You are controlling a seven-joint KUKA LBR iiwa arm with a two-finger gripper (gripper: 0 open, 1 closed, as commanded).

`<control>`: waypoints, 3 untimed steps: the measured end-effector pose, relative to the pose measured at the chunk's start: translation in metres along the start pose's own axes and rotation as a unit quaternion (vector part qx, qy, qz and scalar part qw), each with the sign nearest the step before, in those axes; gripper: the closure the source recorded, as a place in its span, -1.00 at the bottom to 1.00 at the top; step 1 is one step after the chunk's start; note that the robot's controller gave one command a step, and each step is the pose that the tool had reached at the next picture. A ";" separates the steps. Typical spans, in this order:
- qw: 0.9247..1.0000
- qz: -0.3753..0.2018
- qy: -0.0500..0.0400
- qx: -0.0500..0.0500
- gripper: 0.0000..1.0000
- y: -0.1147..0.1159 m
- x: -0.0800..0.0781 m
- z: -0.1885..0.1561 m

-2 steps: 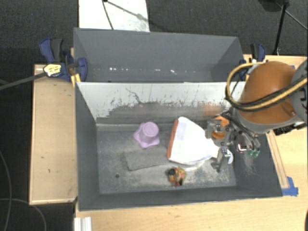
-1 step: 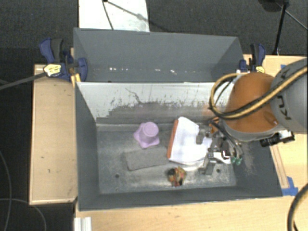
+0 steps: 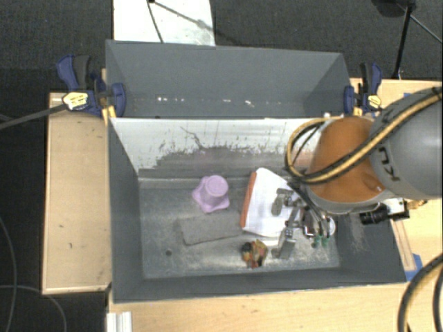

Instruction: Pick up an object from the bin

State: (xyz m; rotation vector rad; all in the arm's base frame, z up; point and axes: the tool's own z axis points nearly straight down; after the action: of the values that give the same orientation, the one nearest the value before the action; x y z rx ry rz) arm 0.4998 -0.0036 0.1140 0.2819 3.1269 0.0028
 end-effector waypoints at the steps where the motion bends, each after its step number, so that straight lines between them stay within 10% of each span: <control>1: 1.000 -0.022 -0.003 0.001 1.00 -0.103 -0.037 0.042; 3: 0.999 -0.032 0.008 0.002 1.00 -0.097 -0.053 -0.005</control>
Offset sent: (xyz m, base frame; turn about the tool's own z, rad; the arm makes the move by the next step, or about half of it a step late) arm 0.0000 0.0000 0.0000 0.0000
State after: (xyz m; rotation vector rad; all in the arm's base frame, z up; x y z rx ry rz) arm 0.5345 -0.1088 0.1186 0.1827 3.1495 -0.0002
